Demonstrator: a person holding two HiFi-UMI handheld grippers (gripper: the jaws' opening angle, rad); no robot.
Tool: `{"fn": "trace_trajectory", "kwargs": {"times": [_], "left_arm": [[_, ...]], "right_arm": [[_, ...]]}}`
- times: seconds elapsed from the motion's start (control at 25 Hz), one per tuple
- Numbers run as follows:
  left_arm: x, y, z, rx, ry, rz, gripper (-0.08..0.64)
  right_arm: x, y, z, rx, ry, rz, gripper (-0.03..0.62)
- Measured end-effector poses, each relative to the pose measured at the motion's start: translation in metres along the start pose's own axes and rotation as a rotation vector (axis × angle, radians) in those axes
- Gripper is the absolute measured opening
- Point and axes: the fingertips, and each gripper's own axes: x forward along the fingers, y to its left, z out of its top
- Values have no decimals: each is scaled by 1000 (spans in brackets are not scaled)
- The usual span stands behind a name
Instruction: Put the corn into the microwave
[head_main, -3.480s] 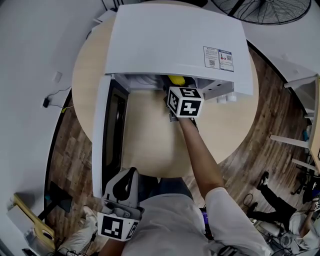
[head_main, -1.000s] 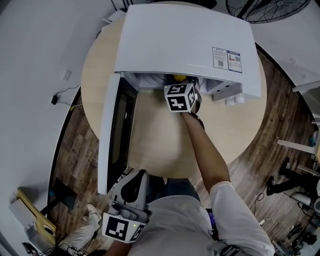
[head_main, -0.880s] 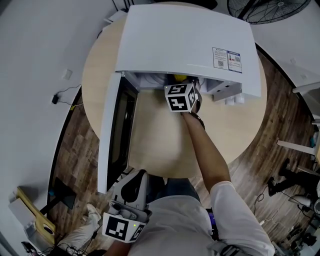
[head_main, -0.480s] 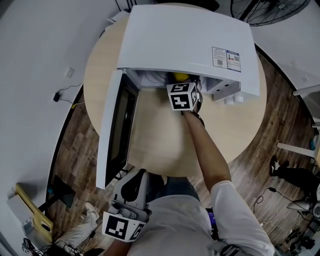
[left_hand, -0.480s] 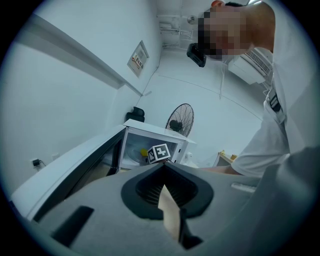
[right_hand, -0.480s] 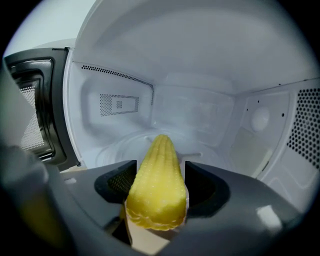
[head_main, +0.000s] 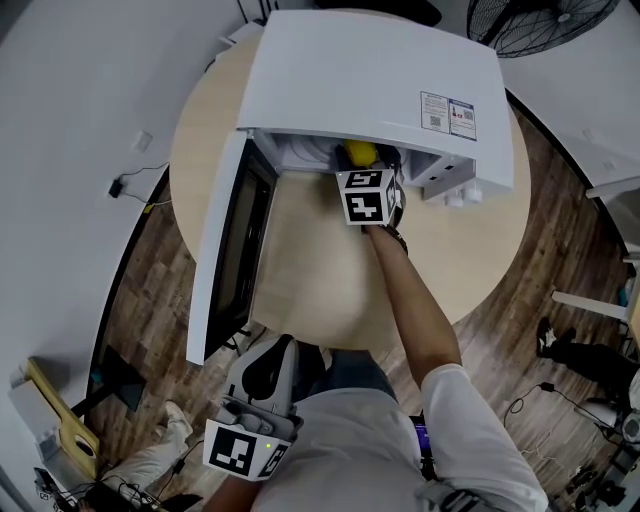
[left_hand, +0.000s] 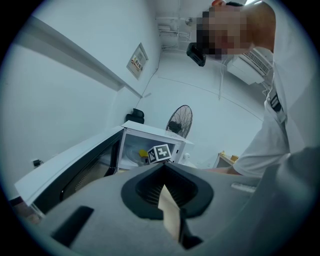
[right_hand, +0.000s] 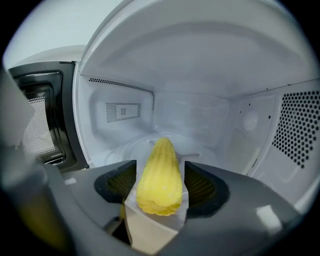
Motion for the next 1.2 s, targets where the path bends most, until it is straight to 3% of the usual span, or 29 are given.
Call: {"fn": "trace_trajectory", "kwargs": {"times": [1.2], "left_arm": [[4, -36, 13, 18, -68, -18, -3]], "right_arm": [[-65, 2, 2, 78, -21, 70, 233]]}}
